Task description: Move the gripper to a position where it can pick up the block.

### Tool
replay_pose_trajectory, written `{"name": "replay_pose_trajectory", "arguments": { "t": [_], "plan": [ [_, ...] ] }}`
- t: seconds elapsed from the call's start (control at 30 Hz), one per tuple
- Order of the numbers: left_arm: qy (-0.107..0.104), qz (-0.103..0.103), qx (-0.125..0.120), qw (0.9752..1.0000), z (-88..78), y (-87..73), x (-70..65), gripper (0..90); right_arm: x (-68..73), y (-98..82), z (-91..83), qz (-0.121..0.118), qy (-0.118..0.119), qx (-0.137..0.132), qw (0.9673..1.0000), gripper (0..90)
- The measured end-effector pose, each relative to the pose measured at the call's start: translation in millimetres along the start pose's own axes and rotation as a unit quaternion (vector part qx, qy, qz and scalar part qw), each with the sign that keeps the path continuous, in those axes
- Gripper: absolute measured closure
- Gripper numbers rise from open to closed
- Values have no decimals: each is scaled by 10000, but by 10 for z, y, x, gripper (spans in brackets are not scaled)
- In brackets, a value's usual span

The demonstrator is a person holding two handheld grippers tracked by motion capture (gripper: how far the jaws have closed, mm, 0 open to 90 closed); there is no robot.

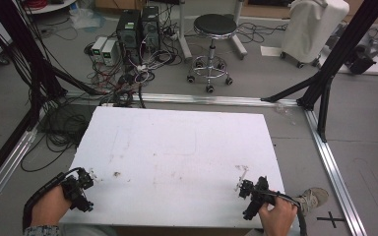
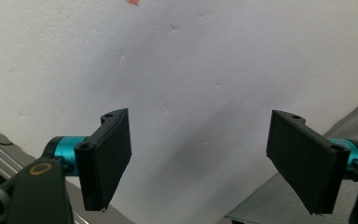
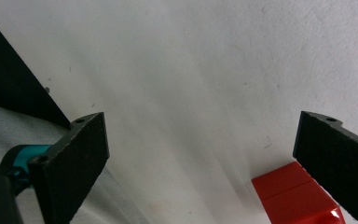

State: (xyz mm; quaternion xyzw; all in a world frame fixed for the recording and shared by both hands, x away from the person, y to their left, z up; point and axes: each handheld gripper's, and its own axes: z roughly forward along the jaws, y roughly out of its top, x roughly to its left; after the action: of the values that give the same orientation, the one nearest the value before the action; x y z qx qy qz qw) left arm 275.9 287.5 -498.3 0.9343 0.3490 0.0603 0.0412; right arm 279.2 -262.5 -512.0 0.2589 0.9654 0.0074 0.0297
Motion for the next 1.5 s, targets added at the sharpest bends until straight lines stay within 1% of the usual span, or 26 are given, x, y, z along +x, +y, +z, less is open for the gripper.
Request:
{"name": "replay_pose_trajectory", "arguments": {
  "t": [0.07,0.13,0.2,0.3,0.57,0.6,0.67,0.77,0.97,1.17,1.23,1.27,1.3,1.5],
  "plan": [
    [3,14,0,10000,-6,0,-1,222,-4,-2,-2,-23,13,-14,10000,26],
    [14,35,23,10000,-12,2,-1,223,3,1,-7,8,20,-10,10000,26],
    [9,16,9,10000,-14,6,-6,222,5,2,-7,11,11,-8,10000,26],
    [9,10,-7,10000,-14,9,-12,223,-5,-4,-6,-40,18,-29,10000,26],
    [-4,27,-11,10000,-1,10,-9,223,-3,-7,-15,6,8,-37,10000,26],
    [21,19,-12,10000,4,12,-10,223,-5,-10,-14,-7,1,-63,10000,26],
    [-9,28,-19,10000,6,12,-10,224,-9,-14,-13,-34,14,-73,10000,26],
    [-6,26,-15,10000,4,13,-11,224,-6,-17,-23,-13,9,-101,9999,26],
    [10,23,-29,10000,-9,9,-7,224,-9,-11,-14,-38,40,-98,9999,26],
    [8,23,-27,10000,-1,13,-11,224,-13,-11,-32,-79,45,-159,9998,26],
    [21,0,-44,10000,6,15,-15,224,-28,-11,-39,-155,72,-236,9996,26],
    [40,43,-27,10000,8,19,-7,224,-29,-9,-49,-175,77,-277,9994,26],
    [38,29,-32,10000,13,19,-8,225,-33,-10,-56,-190,107,-312,9993,26],
    [56,0,-9,10000,15,15,-9,226,-125,-39,-126,-331,250,-653,9970,26]
  ]
}}
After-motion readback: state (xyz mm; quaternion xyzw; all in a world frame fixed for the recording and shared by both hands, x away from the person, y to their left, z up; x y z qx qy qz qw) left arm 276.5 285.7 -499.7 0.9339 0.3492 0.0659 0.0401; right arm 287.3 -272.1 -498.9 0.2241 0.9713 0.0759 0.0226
